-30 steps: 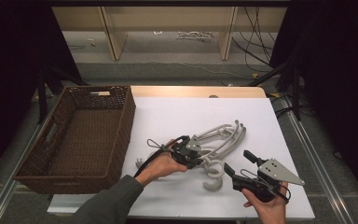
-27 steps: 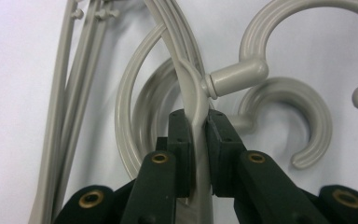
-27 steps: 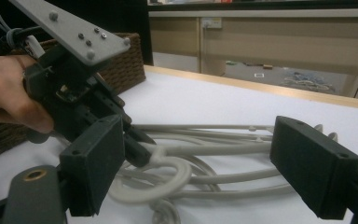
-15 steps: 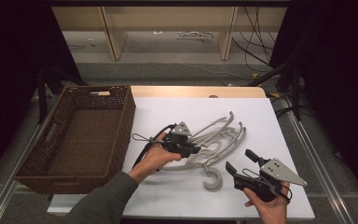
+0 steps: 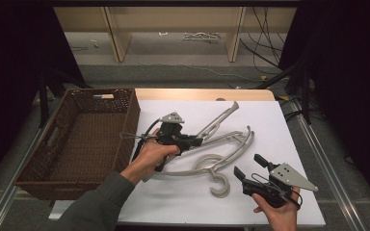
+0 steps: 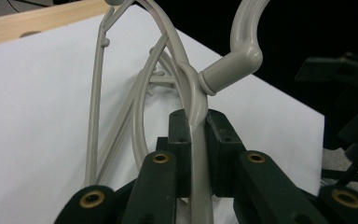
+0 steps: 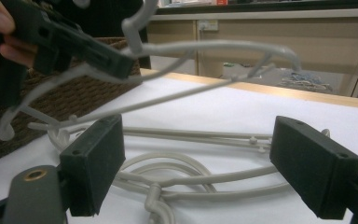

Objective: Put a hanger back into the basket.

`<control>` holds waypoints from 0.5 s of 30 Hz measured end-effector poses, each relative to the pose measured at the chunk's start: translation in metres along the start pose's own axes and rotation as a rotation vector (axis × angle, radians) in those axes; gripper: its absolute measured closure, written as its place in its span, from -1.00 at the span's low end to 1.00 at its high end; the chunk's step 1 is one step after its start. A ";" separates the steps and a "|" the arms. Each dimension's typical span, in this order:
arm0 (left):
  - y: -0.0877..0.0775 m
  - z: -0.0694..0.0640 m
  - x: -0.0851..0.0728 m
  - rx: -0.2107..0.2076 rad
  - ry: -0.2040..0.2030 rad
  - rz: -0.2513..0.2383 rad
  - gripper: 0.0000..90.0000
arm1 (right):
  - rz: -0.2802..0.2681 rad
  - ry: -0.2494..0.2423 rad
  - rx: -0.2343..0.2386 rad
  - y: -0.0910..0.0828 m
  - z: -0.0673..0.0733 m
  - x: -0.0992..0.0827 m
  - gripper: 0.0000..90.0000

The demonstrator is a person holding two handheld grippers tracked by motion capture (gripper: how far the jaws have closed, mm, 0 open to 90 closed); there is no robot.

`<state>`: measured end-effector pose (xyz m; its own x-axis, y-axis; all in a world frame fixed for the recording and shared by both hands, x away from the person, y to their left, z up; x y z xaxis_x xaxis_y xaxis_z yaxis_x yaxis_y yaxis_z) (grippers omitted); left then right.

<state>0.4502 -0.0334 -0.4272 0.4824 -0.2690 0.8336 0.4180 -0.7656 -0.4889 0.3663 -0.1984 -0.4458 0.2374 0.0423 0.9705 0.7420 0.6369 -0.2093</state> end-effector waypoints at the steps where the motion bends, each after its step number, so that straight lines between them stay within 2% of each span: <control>1: -0.005 -0.001 0.004 -0.002 -0.005 -0.008 0.81 | 0.000 0.000 0.000 0.000 0.000 0.000 -0.58; 7: -0.031 -0.003 0.019 -0.015 -0.035 -0.030 0.81 | 0.001 0.002 0.006 0.000 0.001 0.000 -0.58; 9: -0.034 -0.003 0.021 -0.015 -0.034 -0.030 0.81 | 0.001 0.002 0.006 0.000 0.001 -0.001 -0.58; 10: -0.044 -0.004 0.025 -0.011 -0.032 -0.036 0.81 | 0.001 0.001 0.003 0.000 0.000 0.000 -0.58; 15: -0.072 -0.003 0.037 0.007 -0.015 -0.057 0.81 | 0.006 -0.001 -0.002 0.000 0.000 -0.001 -0.58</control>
<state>0.4356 0.0098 -0.3602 0.4692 -0.2158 0.8563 0.4510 -0.7751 -0.4424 0.3661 -0.1985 -0.4469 0.2414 0.0473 0.9693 0.7419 0.6348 -0.2157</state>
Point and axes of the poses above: each handheld gripper's, and its own axes: y roughly forward along the jaws, x roughly out of its top, z roughly to its left, the point moved 10 cm from there along y, roughly forward along the jaws, and after that the axes turned 7 degrees about x, right-handed, at the moved point
